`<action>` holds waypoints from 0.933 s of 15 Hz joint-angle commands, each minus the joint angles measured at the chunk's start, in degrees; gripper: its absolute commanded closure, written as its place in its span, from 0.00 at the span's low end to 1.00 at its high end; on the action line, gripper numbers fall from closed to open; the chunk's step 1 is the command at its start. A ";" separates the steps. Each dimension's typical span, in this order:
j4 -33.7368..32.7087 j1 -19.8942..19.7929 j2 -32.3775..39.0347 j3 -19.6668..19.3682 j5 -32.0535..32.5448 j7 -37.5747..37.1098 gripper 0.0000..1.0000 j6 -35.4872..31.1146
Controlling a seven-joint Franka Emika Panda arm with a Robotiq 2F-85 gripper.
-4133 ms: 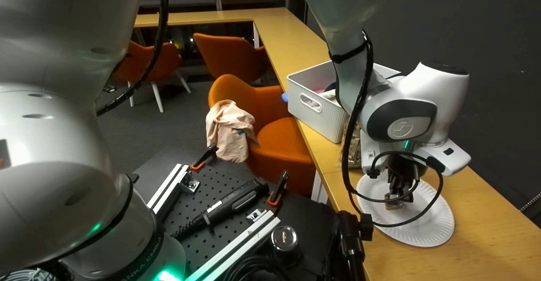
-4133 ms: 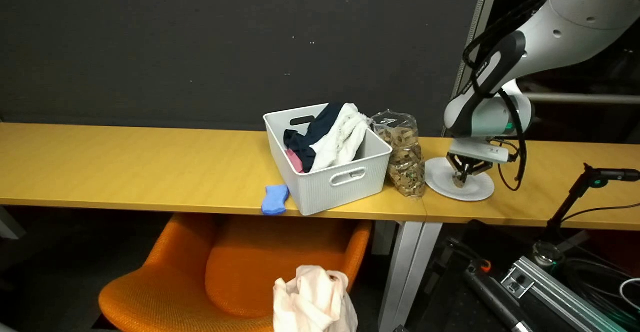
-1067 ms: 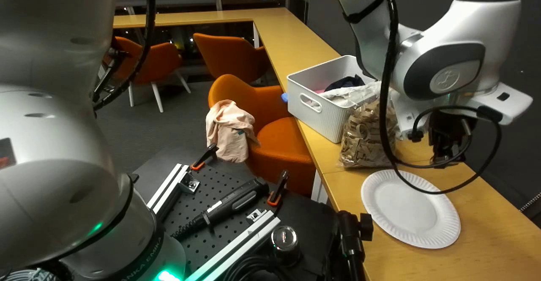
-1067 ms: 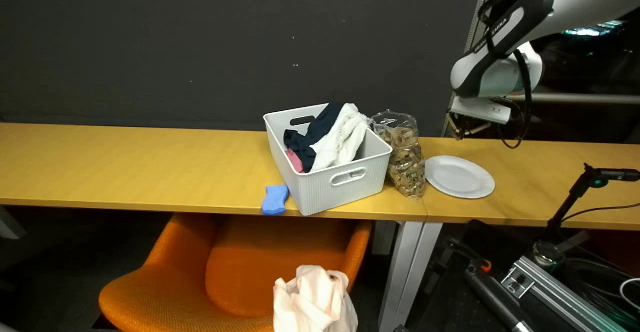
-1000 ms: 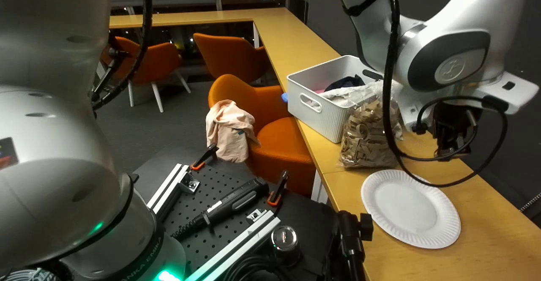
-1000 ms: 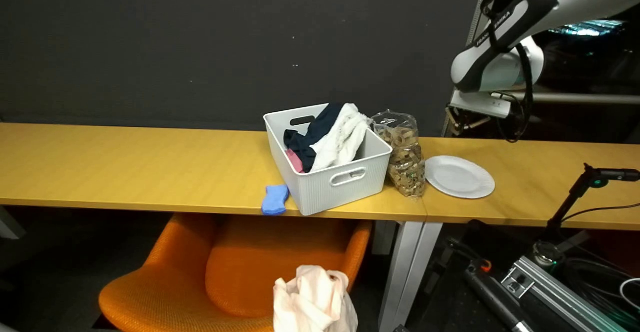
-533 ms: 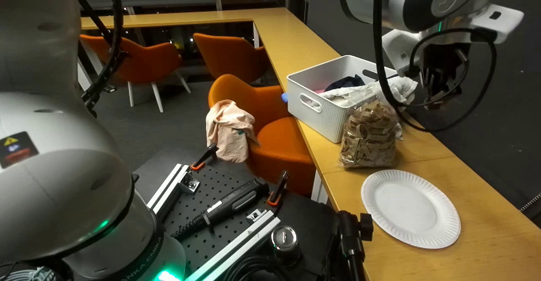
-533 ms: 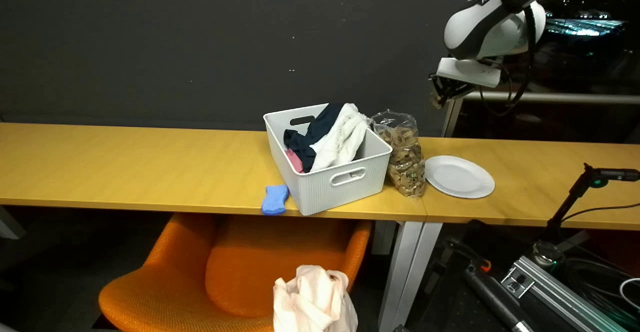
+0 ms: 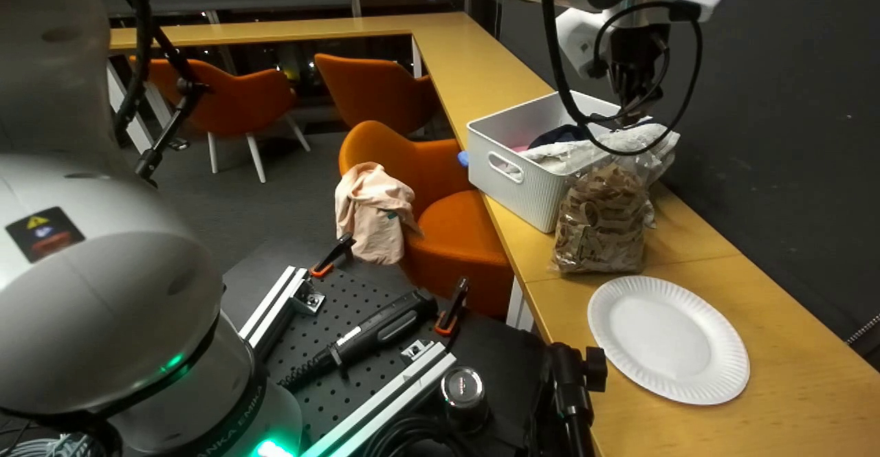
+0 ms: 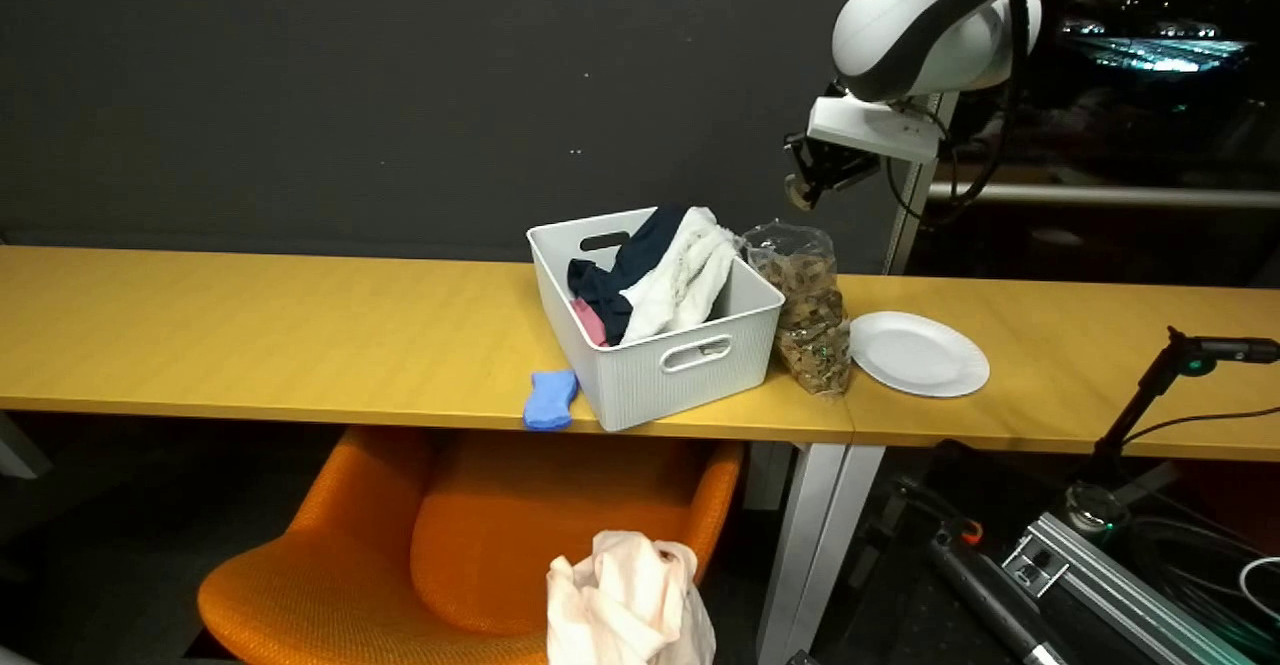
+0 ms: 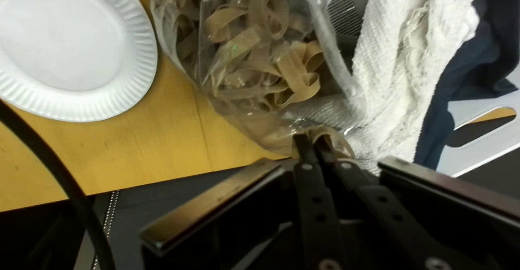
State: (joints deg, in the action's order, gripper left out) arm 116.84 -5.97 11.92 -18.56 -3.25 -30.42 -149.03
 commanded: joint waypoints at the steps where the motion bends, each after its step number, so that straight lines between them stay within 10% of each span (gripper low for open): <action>1: 0.67 -0.16 -0.61 2.45 -0.06 -0.53 0.99 1.60; 14: -0.15 -3.15 5.56 1.35 -0.15 -0.82 0.99 1.94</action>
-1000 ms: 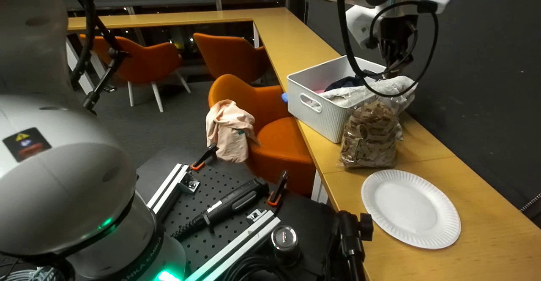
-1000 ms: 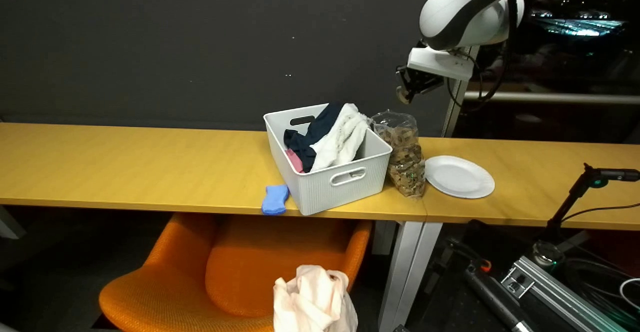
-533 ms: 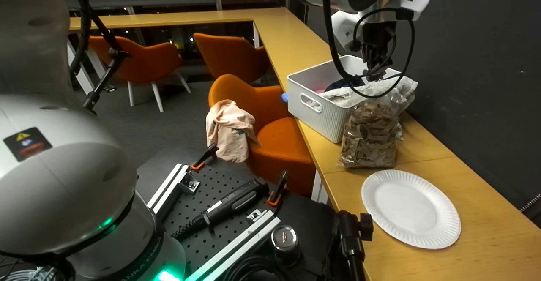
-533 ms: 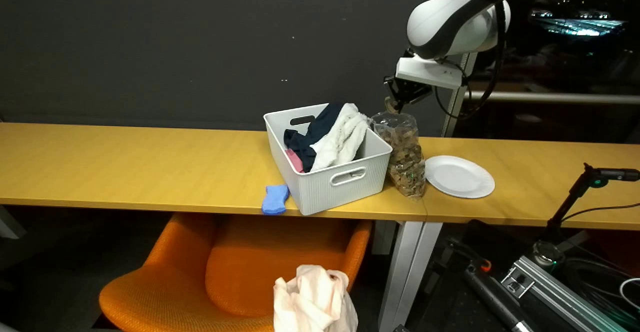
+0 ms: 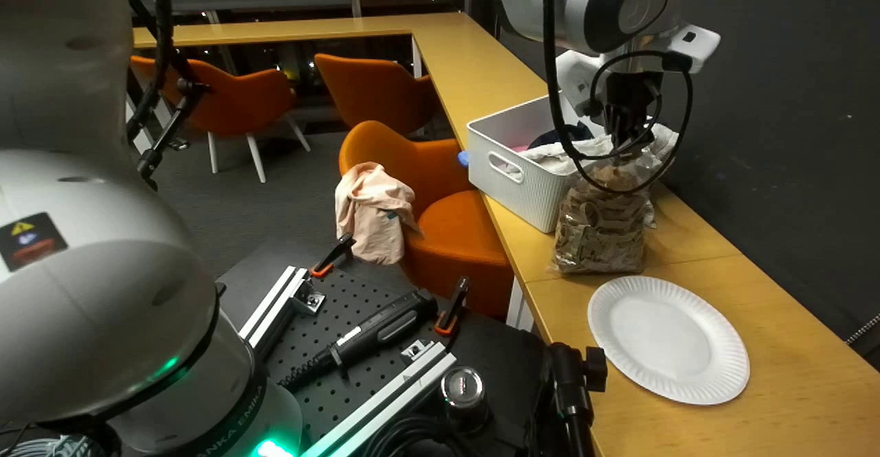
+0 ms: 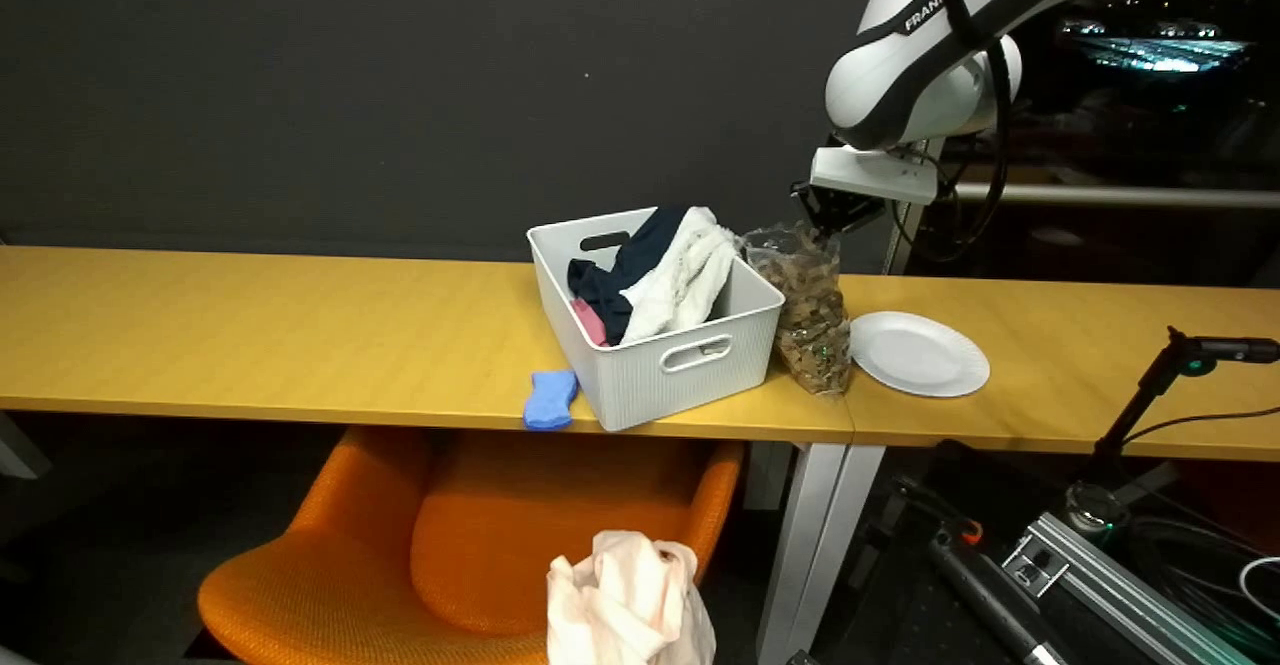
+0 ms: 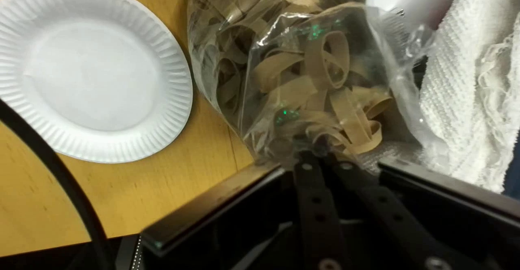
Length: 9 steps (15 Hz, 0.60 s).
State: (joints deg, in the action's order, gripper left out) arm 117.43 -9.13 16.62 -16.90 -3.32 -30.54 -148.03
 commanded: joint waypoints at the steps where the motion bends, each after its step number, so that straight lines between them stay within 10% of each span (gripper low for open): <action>1: -0.45 0.08 0.73 -0.36 0.01 -0.65 0.99 0.95; 6: 0.94 0.45 -0.63 -0.58 0.43 -0.68 0.99 1.22; 7: 0.88 0.46 -0.64 -0.71 0.49 -0.95 0.71 1.40; 9: 0.96 0.28 -0.95 -0.69 0.22 -0.78 0.65 1.65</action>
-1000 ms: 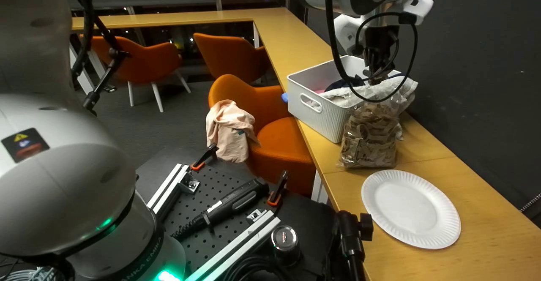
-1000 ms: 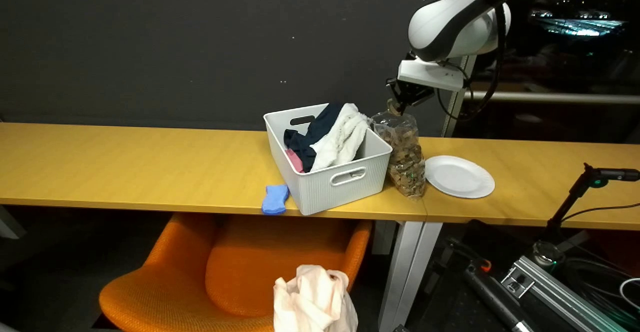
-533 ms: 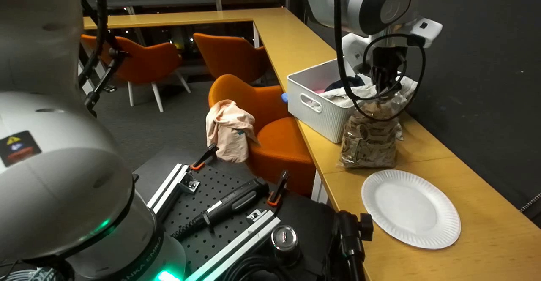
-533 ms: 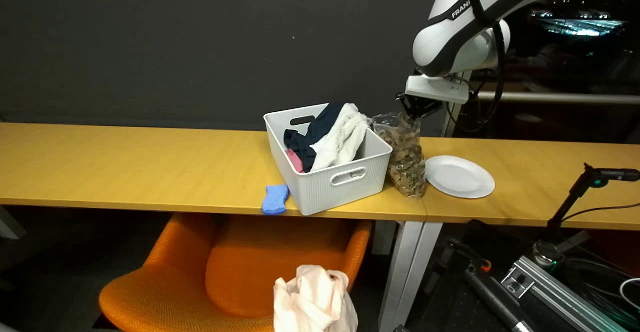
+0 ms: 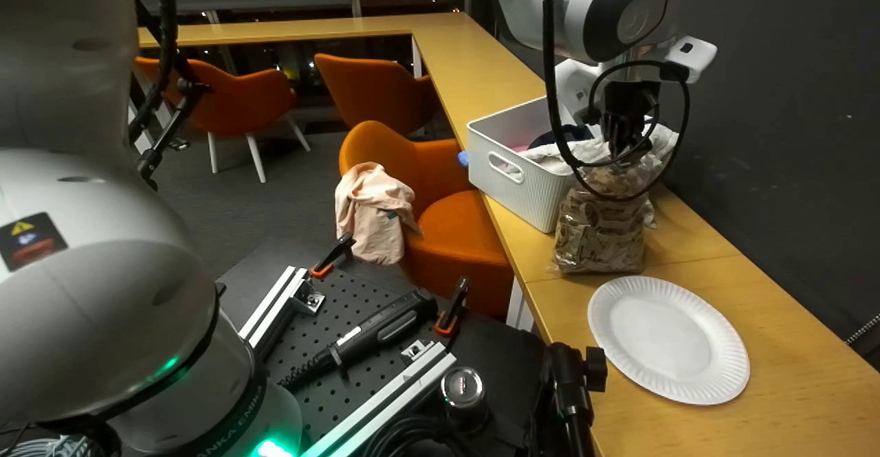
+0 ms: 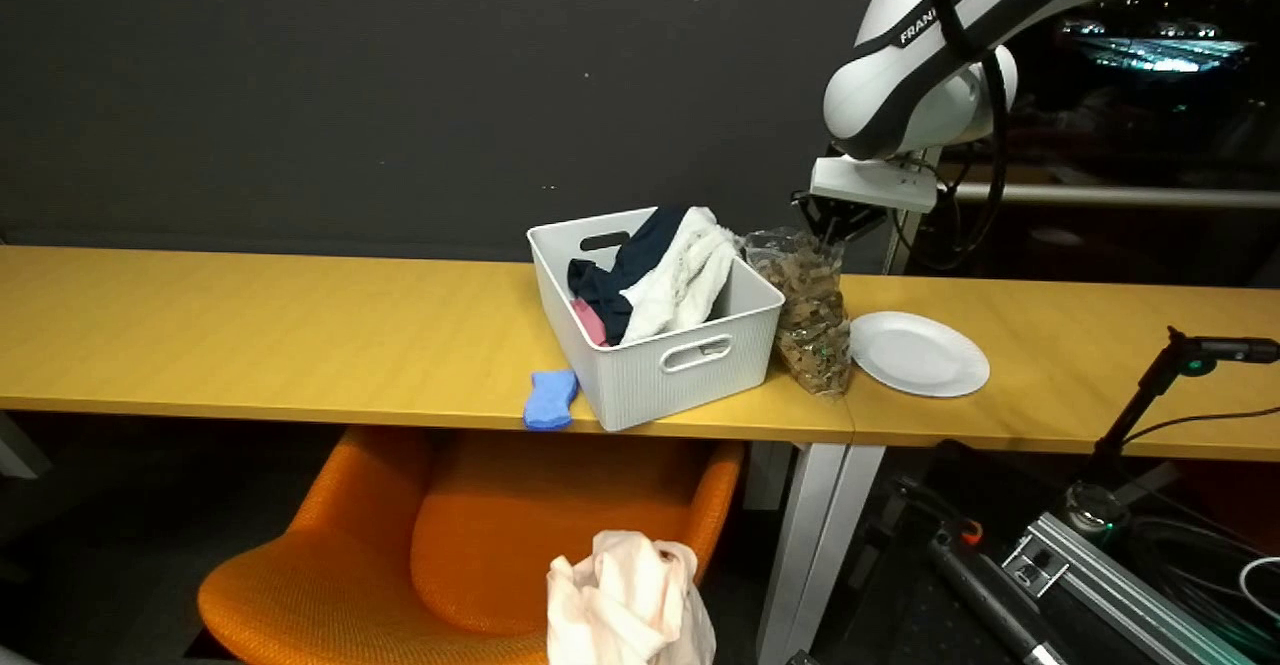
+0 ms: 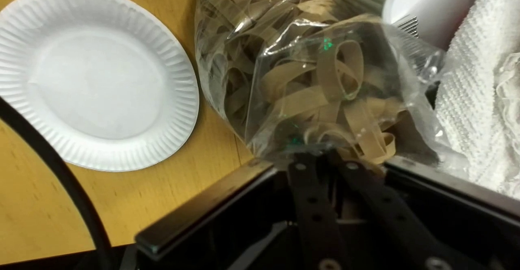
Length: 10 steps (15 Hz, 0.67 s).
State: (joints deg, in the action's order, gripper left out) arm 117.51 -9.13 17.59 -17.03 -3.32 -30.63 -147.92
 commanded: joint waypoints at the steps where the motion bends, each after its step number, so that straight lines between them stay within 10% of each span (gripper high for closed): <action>1: 0.95 0.12 -2.32 -0.36 -0.22 -0.25 0.57 2.16; 10: 0.55 -0.24 -7.03 0.24 -0.90 0.32 0.00 4.24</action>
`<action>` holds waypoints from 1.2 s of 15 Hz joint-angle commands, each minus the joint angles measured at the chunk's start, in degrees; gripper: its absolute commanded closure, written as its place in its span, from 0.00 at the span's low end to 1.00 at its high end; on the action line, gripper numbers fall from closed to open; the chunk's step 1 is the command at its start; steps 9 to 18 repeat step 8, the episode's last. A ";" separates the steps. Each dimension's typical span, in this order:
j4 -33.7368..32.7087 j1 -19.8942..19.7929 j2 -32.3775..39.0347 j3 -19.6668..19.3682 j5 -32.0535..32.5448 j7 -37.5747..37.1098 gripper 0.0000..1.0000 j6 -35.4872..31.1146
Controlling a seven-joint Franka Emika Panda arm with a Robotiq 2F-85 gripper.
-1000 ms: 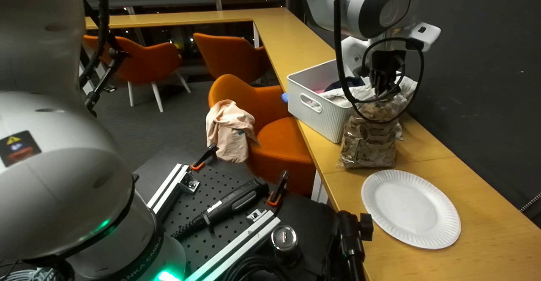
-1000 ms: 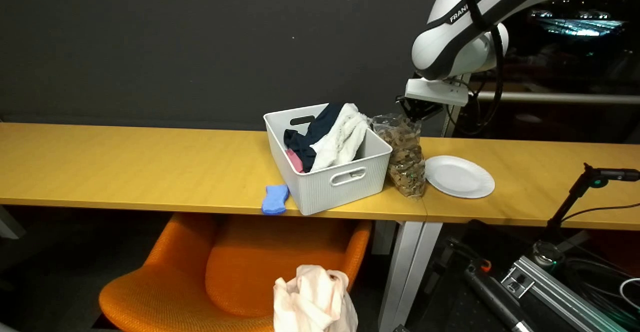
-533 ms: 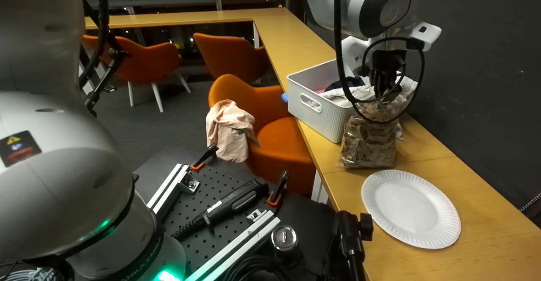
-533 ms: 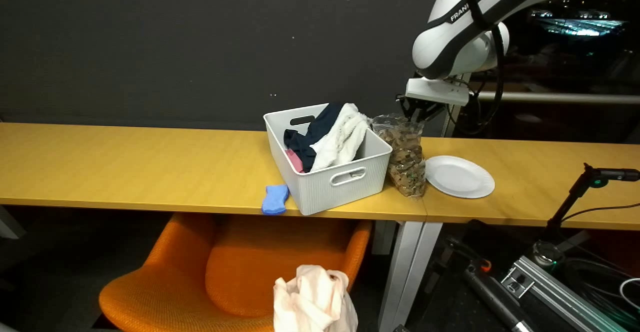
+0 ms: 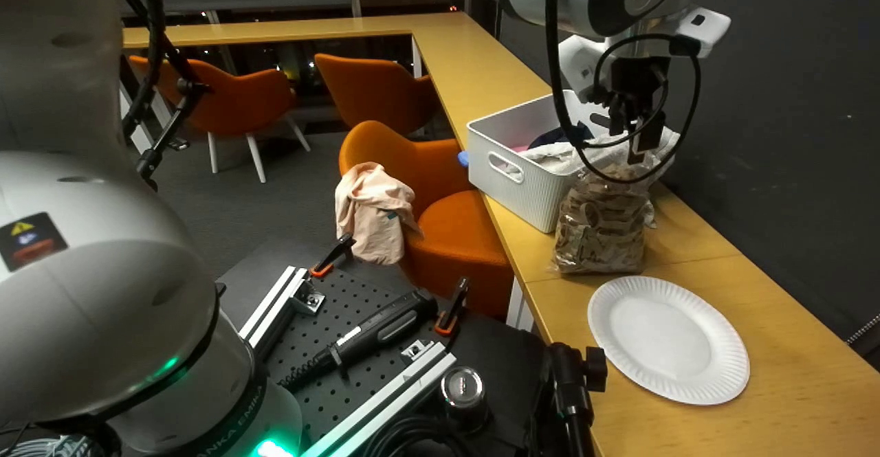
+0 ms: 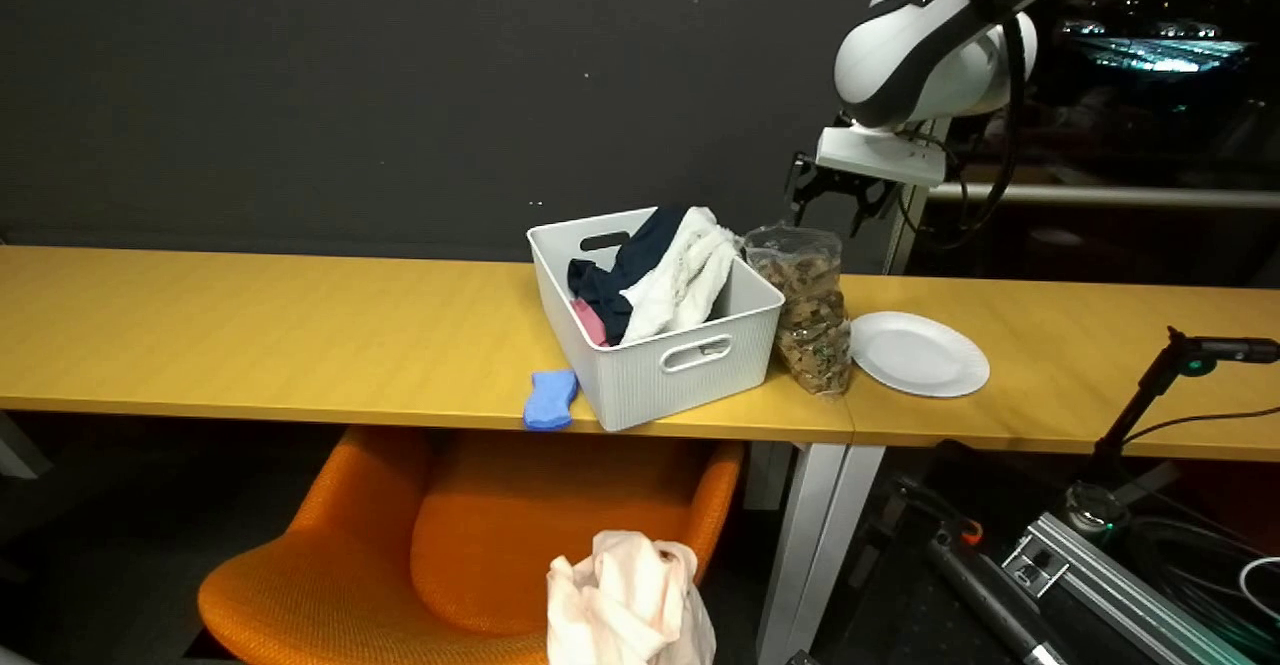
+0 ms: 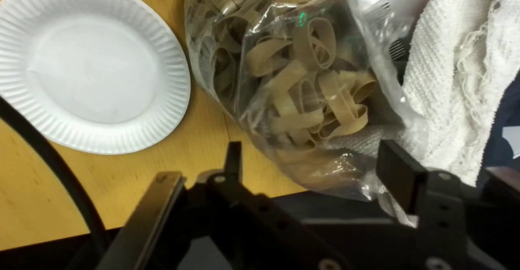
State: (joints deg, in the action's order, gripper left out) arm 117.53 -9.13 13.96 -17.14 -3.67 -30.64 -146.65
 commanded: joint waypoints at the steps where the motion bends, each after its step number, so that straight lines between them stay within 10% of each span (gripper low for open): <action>1: 0.62 -0.20 -4.45 0.28 -0.08 0.16 0.00 3.82; 18: 0.54 -0.48 -8.05 0.66 1.71 -0.97 0.00 7.78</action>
